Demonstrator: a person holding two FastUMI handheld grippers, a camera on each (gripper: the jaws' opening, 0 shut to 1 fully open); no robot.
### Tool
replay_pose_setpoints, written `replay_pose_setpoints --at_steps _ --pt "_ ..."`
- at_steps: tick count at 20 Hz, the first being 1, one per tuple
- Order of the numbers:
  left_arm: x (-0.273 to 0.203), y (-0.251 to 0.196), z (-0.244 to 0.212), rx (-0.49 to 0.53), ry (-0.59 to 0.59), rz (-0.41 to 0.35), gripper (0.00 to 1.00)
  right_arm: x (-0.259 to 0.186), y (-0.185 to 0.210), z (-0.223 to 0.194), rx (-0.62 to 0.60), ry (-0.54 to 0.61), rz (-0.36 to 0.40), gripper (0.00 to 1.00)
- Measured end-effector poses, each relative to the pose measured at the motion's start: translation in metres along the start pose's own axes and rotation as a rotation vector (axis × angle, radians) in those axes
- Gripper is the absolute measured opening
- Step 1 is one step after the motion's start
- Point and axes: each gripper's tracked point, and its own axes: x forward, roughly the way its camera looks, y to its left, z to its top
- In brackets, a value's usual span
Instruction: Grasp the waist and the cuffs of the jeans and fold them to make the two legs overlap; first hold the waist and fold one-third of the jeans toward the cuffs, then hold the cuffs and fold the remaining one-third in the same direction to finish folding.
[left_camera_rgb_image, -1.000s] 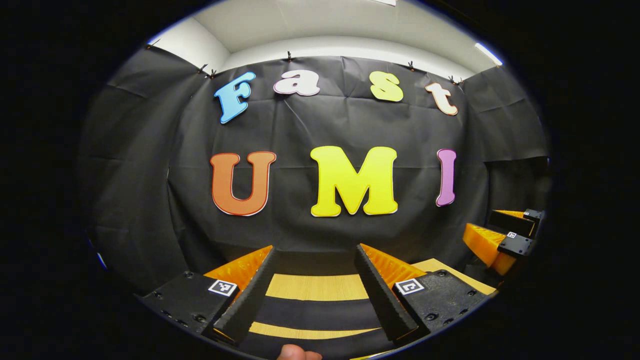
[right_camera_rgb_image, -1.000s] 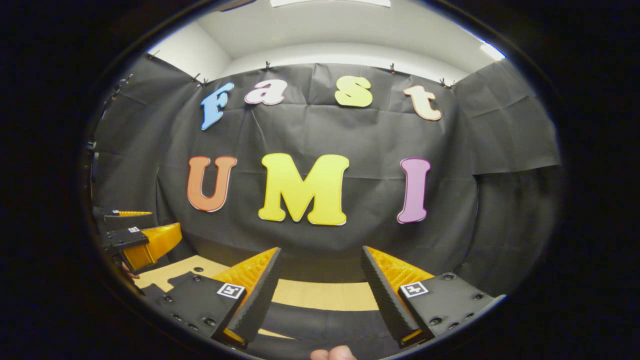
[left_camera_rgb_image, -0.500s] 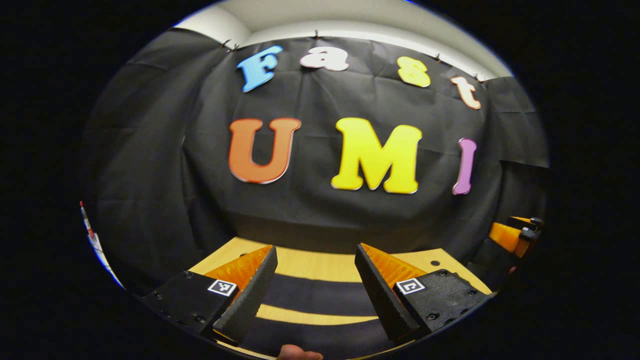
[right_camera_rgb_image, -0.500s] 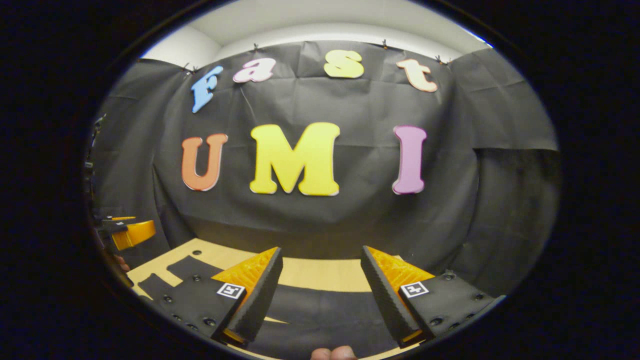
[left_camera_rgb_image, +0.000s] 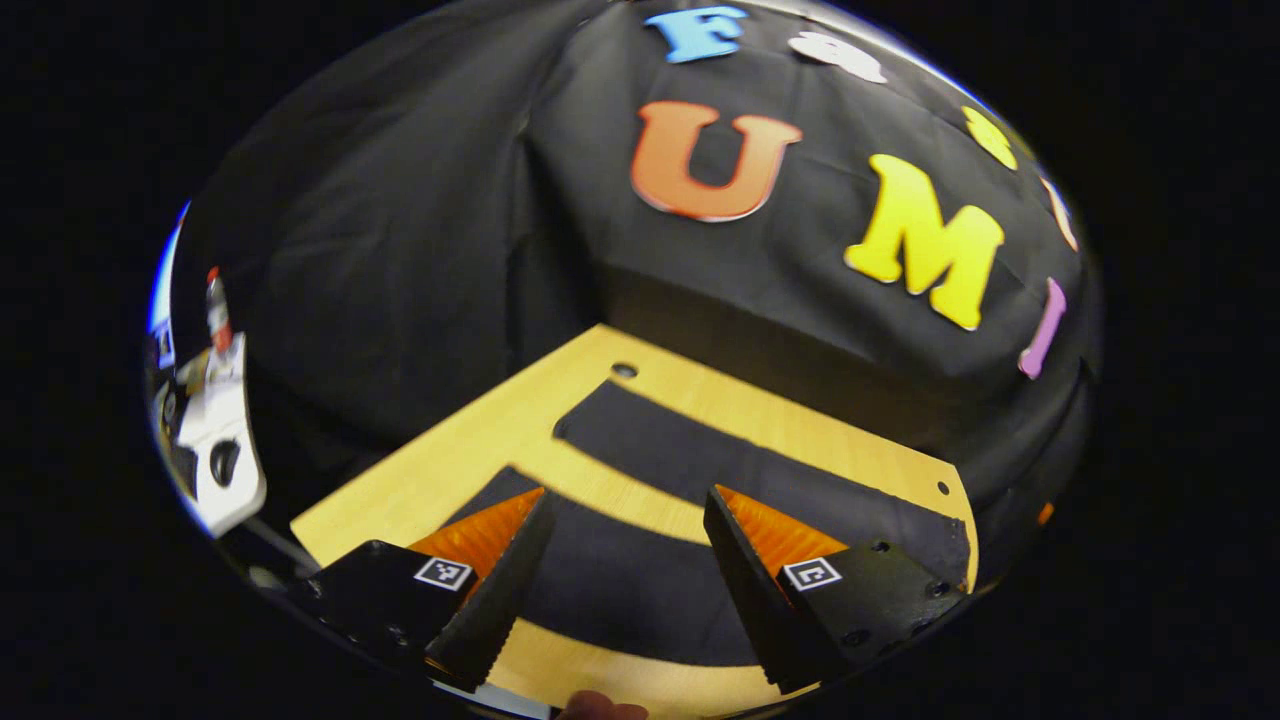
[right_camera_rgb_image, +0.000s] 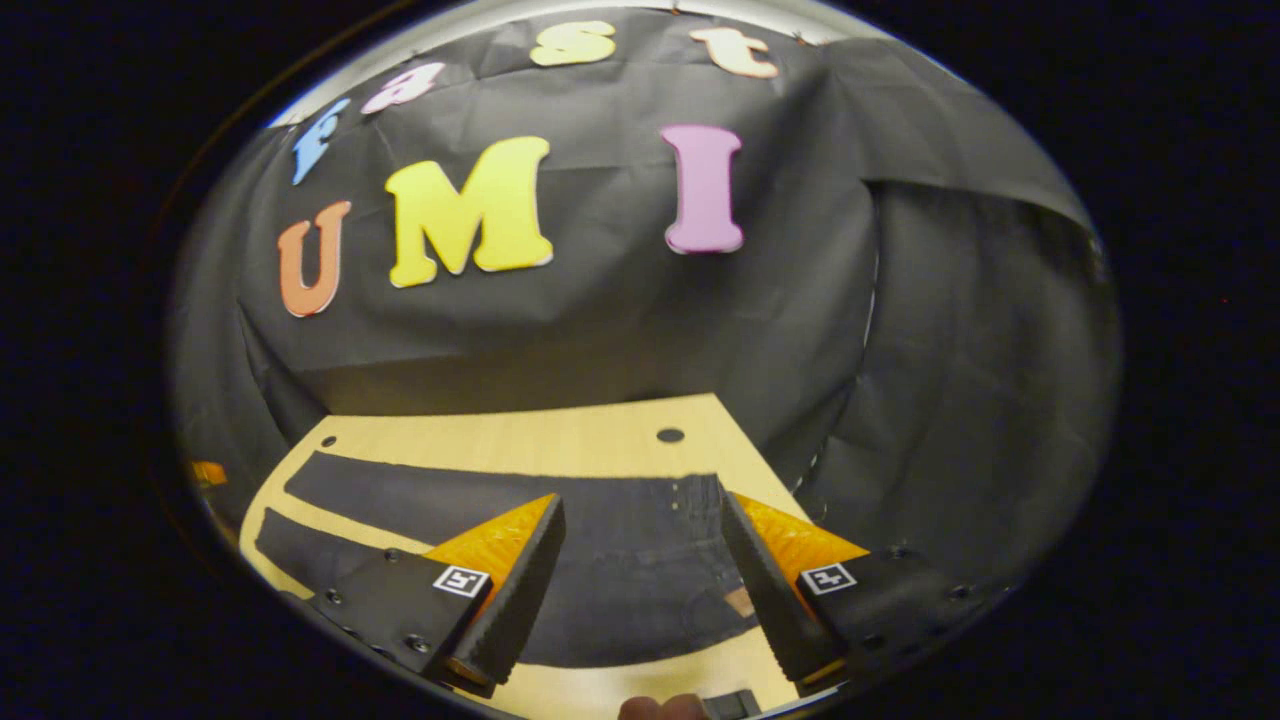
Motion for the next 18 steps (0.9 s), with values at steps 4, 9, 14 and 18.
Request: replay_pose_setpoints --at_steps 4,9,14,18 --pt "0.001 0.036 -0.063 -0.416 0.214 0.083 0.99 0.015 -0.024 -0.065 0.201 0.222 -0.029 0.98" --pt "0.011 0.072 -0.079 -0.715 0.297 0.128 0.98 0.019 -0.044 -0.103 0.351 0.353 -0.064 0.98" --pt "0.038 0.083 -0.083 -0.776 0.333 0.142 0.98 0.021 -0.059 -0.111 0.42 0.382 -0.113 0.98" --pt "0.053 0.077 -0.076 -0.758 0.325 0.126 0.95 0.018 -0.068 -0.123 0.455 0.415 -0.14 0.98"
